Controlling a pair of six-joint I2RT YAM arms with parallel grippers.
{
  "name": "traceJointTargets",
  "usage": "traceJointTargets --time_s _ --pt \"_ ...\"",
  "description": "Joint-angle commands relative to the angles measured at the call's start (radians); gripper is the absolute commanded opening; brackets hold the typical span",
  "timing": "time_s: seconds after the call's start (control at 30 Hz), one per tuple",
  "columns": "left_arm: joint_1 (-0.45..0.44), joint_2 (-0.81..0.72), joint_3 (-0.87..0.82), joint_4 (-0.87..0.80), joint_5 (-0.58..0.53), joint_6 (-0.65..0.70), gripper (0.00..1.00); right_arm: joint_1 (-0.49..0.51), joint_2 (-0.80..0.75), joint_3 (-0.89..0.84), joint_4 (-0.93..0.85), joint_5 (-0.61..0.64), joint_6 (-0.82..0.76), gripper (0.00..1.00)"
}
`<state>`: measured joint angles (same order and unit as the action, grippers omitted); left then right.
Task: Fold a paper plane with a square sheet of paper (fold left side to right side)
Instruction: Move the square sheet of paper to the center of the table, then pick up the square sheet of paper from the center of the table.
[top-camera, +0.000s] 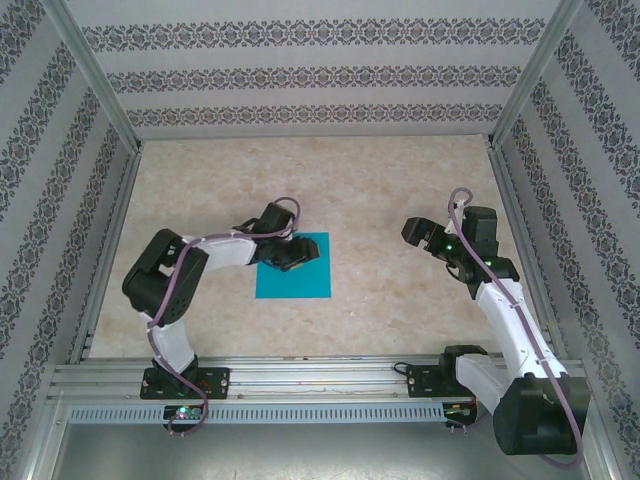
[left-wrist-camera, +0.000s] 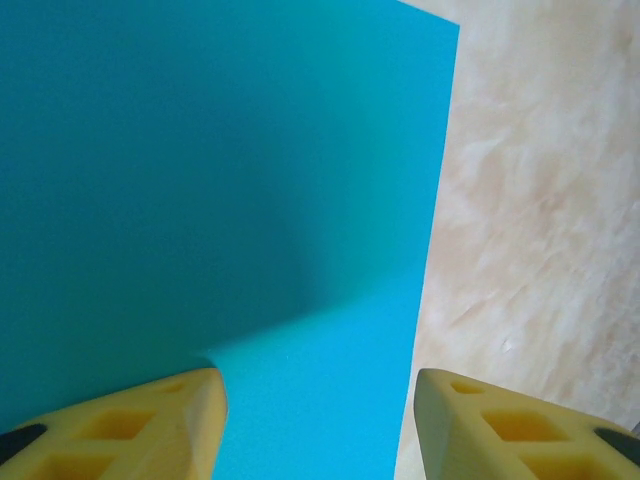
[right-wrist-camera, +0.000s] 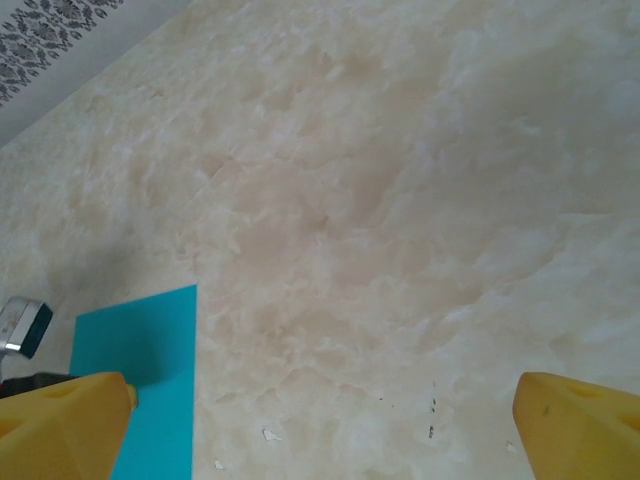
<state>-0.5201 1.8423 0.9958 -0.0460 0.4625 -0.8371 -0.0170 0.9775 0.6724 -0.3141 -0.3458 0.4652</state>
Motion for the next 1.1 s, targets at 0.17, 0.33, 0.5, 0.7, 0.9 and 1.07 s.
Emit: traceJointTargets --time_s 0.17,0.33,0.5,0.7,0.9,1.07 --pt "-0.056 0.205 0.182 0.012 -0.063 -0.076 0.54 0.011 -0.001 0.018 -0.049 0.043 -0.028 0.98" --pt "-0.064 0.219 0.265 -0.033 -0.044 -0.032 0.55 0.017 0.015 0.021 -0.062 0.048 -0.044 0.98" --pt "-0.061 0.163 0.320 -0.068 -0.001 0.026 0.60 0.060 0.075 0.062 -0.075 0.072 -0.067 0.96" --pt "-0.024 -0.007 0.230 -0.106 -0.057 0.071 0.64 0.205 0.229 0.181 -0.098 0.193 -0.102 0.95" --pt "0.018 -0.123 0.053 -0.131 -0.088 0.078 0.57 0.370 0.496 0.362 -0.101 0.302 -0.117 0.98" --pt "0.026 -0.119 -0.033 -0.119 -0.090 0.068 0.48 0.458 0.751 0.549 -0.112 0.320 -0.108 0.98"
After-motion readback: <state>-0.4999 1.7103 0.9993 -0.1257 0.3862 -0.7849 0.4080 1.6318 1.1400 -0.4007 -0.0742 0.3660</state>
